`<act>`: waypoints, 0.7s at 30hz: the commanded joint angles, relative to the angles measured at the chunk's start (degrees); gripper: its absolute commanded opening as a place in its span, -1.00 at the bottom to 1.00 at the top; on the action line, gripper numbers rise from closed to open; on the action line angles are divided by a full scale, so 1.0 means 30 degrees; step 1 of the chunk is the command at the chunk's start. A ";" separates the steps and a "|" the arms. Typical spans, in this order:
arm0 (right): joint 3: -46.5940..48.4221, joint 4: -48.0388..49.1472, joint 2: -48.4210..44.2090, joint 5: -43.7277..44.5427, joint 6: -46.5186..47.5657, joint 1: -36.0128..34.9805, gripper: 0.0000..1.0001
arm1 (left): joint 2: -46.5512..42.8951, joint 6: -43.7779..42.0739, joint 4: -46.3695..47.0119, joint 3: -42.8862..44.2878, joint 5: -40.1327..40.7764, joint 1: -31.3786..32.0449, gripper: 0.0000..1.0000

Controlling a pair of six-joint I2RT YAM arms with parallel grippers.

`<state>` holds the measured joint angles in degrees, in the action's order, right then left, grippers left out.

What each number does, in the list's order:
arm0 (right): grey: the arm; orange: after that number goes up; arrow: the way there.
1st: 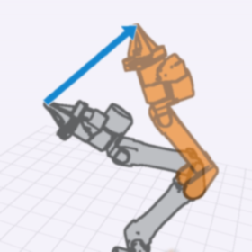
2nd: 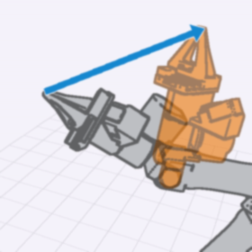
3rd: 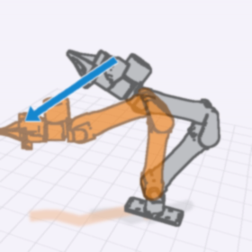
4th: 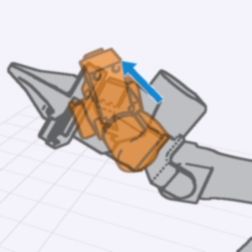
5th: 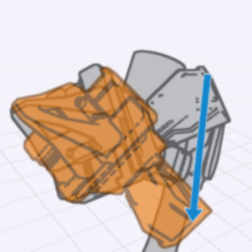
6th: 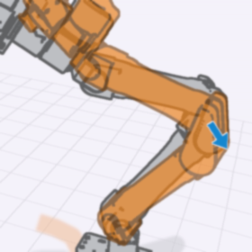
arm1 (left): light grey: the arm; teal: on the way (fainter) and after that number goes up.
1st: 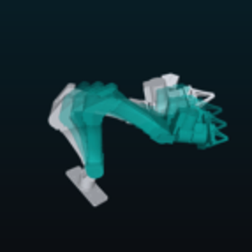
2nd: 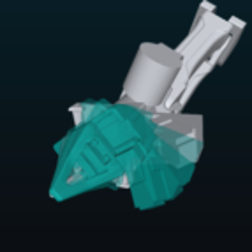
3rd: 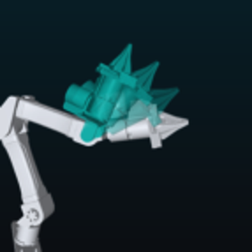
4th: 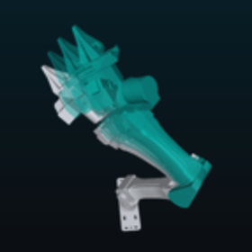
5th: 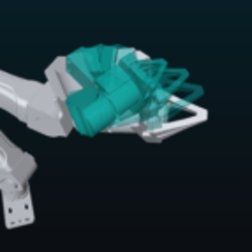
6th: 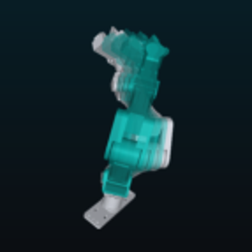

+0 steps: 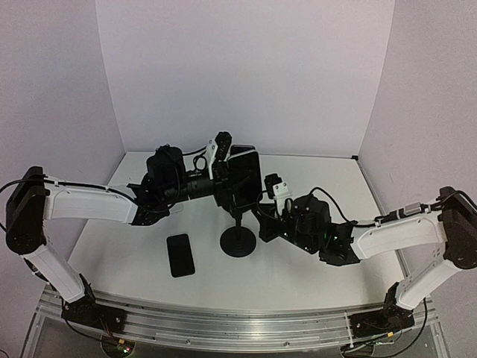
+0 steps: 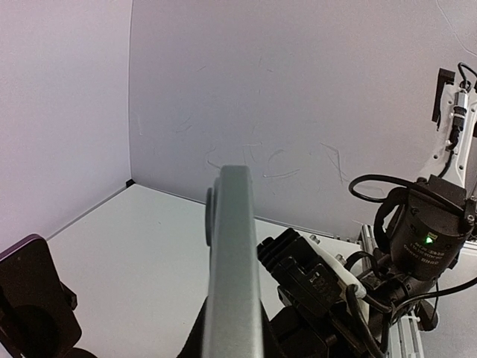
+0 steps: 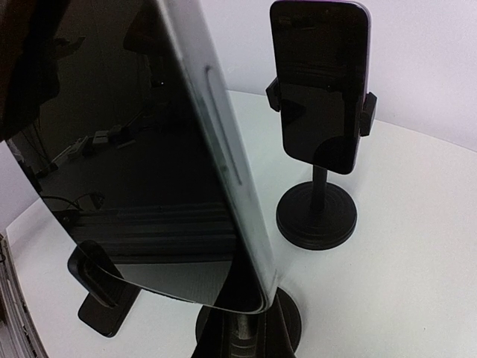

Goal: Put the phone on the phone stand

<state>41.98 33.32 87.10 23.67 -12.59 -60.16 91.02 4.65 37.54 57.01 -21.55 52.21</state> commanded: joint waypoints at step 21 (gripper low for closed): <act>0.2000 -0.1274 0.0198 0.2545 -0.2890 -0.0201 -1.00 | -0.1423 0.0136 -0.6078 -0.0817 0.2089 0.0281 -1.00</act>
<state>44.93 28.62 87.72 26.21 -16.77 -61.51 87.81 5.87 30.59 56.66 -14.35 53.32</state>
